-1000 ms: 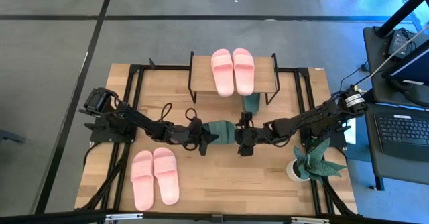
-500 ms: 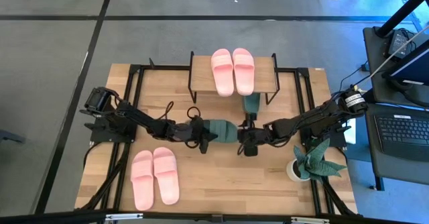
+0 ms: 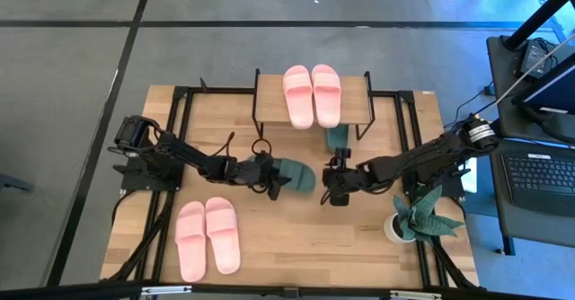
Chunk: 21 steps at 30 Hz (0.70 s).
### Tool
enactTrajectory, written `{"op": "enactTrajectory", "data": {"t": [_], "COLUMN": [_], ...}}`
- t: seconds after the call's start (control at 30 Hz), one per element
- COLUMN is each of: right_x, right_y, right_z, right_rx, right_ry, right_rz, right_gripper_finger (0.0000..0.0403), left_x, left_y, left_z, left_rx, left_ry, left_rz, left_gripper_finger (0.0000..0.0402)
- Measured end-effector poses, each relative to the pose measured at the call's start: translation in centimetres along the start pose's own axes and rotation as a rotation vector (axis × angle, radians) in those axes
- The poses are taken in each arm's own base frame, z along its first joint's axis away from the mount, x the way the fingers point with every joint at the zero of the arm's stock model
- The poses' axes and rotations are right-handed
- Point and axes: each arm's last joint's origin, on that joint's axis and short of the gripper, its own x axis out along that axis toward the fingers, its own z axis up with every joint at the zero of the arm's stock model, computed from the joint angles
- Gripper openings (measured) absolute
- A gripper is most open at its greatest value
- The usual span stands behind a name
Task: Pick and place slides into the shelf
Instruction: Put the green slipper under the shelf
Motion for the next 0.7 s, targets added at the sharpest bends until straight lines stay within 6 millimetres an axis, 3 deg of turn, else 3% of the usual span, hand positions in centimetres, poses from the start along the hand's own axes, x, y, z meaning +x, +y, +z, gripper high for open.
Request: {"op": "enactTrajectory", "data": {"t": [0.2,0.7], "right_x": [-0.08,-0.08], "right_y": [-0.13,-0.18], "right_z": [0.09,0.25], "right_rx": [0.005,0.013], "right_ry": [-0.013,-0.03], "right_rz": [-0.029,-0.049], "right_gripper_finger": [0.0245,0.0245], "left_x": [0.03,0.11], "left_y": [0.06,0.24], "left_z": [-0.01,-0.01], "left_rx": [0.004,0.006], "left_ry": [0.015,0.077], "left_rz": [-0.008,-0.054], "left_gripper_finger": [0.0193,0.0199]}}
